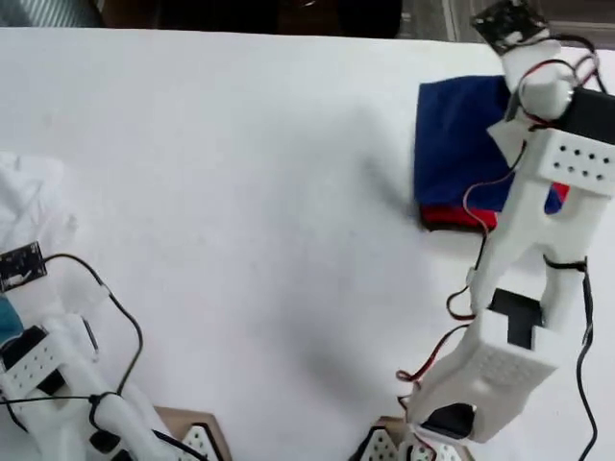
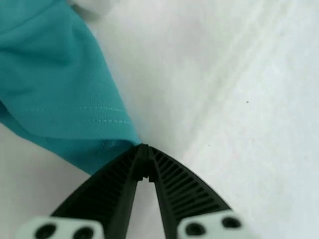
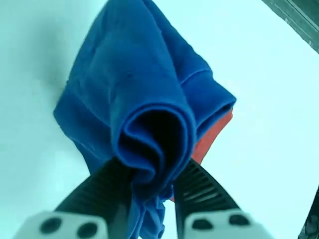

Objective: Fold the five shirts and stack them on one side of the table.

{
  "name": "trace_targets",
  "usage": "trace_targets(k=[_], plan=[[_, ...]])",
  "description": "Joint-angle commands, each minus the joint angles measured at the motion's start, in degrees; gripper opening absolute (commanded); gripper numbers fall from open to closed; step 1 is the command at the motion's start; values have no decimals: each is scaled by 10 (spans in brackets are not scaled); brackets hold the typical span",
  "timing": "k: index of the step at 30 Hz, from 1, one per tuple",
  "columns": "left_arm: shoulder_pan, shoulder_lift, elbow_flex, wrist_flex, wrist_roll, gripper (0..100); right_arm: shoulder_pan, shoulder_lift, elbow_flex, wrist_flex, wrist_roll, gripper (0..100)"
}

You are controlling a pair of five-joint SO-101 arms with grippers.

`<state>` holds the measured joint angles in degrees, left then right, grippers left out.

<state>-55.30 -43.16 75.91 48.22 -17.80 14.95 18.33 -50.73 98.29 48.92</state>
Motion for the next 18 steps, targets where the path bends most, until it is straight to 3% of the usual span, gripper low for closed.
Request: trace_targets(k=[1, 12, 18], plan=[[9, -11, -1, -8, 3, 27, 32, 38, -25, -42, 5, 20], [9, -11, -1, -8, 3, 27, 98, 181, -25, -196, 7, 19], [9, -11, -1, -8, 3, 27, 102, 220, -25, -240, 58, 20]])
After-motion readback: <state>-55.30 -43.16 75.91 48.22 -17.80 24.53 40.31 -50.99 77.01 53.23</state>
